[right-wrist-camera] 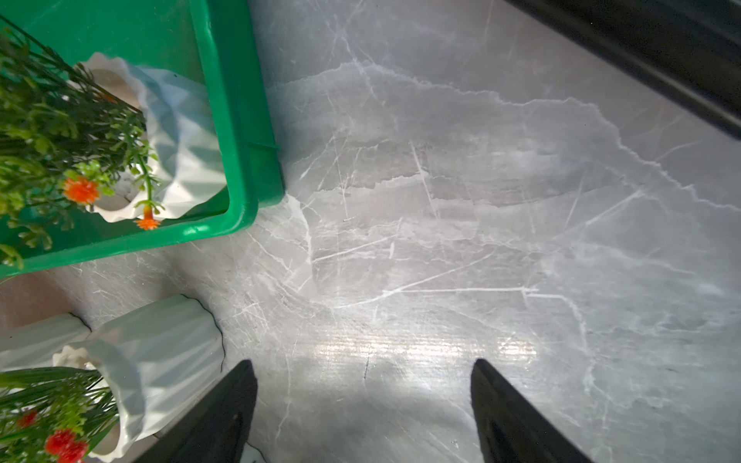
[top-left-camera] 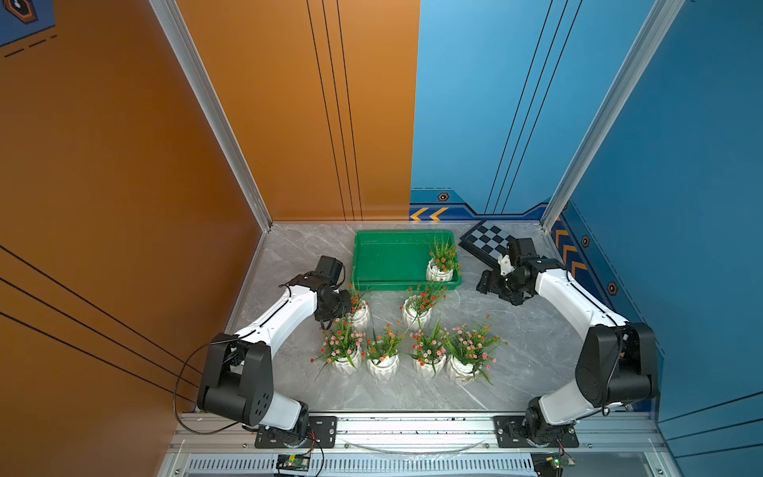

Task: Put the potted gypsophila into the storage box
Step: Pick up the baby's breath potted plant from the center of the board.

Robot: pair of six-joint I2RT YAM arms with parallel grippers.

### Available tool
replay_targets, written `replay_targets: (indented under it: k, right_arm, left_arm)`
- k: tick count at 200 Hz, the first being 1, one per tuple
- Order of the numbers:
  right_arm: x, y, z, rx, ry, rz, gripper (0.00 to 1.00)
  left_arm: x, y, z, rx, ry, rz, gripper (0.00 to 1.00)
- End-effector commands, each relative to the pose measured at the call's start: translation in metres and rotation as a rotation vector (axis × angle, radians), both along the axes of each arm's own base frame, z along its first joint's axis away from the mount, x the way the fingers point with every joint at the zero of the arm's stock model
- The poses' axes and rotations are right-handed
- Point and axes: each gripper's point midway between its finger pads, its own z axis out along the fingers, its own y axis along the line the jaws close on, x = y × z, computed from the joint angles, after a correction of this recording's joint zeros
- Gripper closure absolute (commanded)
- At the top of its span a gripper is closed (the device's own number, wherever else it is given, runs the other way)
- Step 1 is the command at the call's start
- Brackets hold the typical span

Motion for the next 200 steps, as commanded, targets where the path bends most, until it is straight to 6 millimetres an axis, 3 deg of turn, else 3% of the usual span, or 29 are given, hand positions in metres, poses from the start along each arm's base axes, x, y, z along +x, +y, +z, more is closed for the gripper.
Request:
replay_targets:
  k: [1,200]
  right_arm:
    - [-0.002,-0.007,0.005,-0.024,-0.025,-0.003,0.15]
    - [-0.009,0.001,0.006,0.013,-0.023,0.028,0.15]
  left_arm:
    - [0.007,0.003,0.025,0.018,-0.06,-0.004,1.0]
    - [0.01,0.006,0.062,0.013,-0.129,-0.019,1.0]
